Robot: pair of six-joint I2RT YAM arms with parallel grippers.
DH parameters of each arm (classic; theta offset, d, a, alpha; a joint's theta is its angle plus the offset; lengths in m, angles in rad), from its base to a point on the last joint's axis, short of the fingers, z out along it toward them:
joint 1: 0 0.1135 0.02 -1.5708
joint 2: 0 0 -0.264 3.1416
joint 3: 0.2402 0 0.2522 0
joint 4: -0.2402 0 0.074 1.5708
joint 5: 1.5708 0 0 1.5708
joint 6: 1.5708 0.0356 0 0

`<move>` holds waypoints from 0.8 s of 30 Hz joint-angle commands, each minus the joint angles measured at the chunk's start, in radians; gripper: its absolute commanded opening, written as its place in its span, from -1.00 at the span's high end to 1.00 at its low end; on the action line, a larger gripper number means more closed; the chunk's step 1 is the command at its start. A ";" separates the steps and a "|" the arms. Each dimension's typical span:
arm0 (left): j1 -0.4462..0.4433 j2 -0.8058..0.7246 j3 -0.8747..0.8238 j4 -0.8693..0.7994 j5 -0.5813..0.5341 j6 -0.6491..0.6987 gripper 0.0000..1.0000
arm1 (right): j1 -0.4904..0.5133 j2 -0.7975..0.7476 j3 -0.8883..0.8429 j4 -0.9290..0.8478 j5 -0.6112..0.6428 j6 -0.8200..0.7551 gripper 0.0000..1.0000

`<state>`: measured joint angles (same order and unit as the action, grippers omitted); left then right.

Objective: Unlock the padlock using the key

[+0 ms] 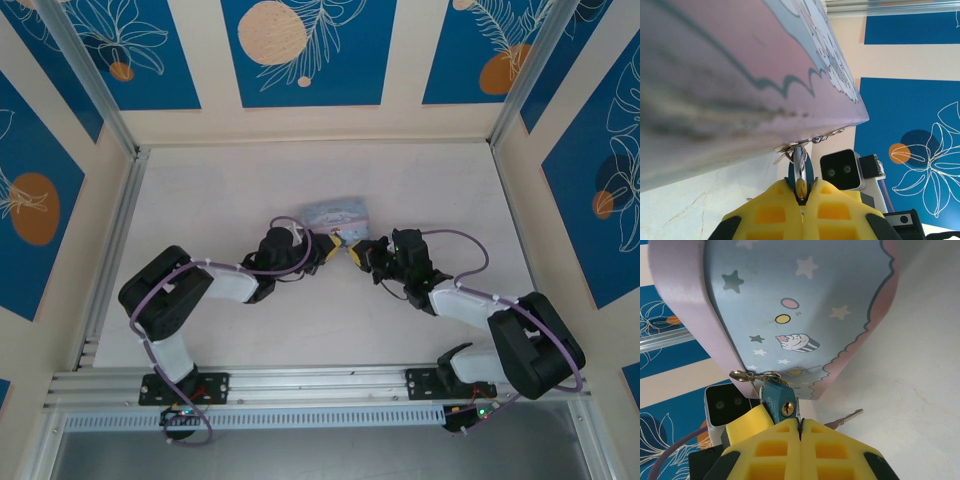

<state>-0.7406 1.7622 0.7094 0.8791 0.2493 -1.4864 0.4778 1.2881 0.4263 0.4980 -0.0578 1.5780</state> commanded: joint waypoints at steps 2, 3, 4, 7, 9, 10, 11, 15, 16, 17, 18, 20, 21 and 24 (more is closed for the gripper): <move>0.001 -0.028 -0.004 0.040 -0.003 -0.002 1.00 | -0.007 -0.043 0.029 -0.021 0.008 -0.028 1.00; 0.001 -0.030 -0.005 0.041 -0.002 -0.002 1.00 | -0.011 -0.047 0.028 -0.028 0.007 -0.033 1.00; -0.001 -0.032 -0.005 0.040 -0.003 -0.003 1.00 | -0.018 -0.054 0.024 -0.036 0.004 -0.040 1.00; 0.001 -0.037 -0.004 0.032 -0.003 -0.003 1.00 | -0.035 -0.077 0.006 -0.064 -0.002 -0.057 1.00; 0.000 -0.042 -0.004 0.031 0.001 -0.008 1.00 | -0.046 -0.099 -0.017 -0.072 -0.014 -0.064 1.00; 0.001 -0.044 -0.004 0.031 0.001 -0.011 1.00 | -0.050 -0.112 -0.029 -0.075 -0.018 -0.067 1.00; 0.001 -0.045 -0.004 0.030 0.002 -0.013 1.00 | -0.054 -0.123 -0.042 -0.075 -0.023 -0.068 1.00; 0.001 -0.049 -0.004 0.032 0.010 -0.027 1.00 | -0.061 -0.171 -0.088 -0.067 -0.037 -0.066 1.00; 0.000 -0.051 -0.004 0.034 0.011 -0.033 1.00 | -0.061 -0.182 -0.099 -0.064 -0.038 -0.059 1.00; 0.001 -0.051 -0.004 0.038 0.013 -0.039 1.00 | -0.059 -0.190 -0.109 -0.064 -0.039 -0.051 1.00; 0.000 -0.054 -0.004 0.038 0.014 -0.044 1.00 | -0.057 -0.197 -0.118 -0.062 -0.037 -0.042 1.00; 0.000 -0.058 -0.004 0.037 0.016 -0.047 1.00 | -0.054 -0.207 -0.127 -0.055 -0.032 -0.028 1.00; -0.002 -0.061 -0.001 0.031 0.017 -0.046 1.00 | -0.053 -0.210 -0.127 -0.054 -0.030 -0.024 1.00; -0.003 -0.070 -0.002 0.023 0.016 -0.044 1.00 | -0.042 -0.214 -0.120 -0.052 -0.020 -0.018 1.00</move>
<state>-0.7406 1.7386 0.7074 0.8734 0.2520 -1.5211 0.4255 1.0916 0.3111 0.4412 -0.0818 1.5448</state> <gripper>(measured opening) 0.040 0.050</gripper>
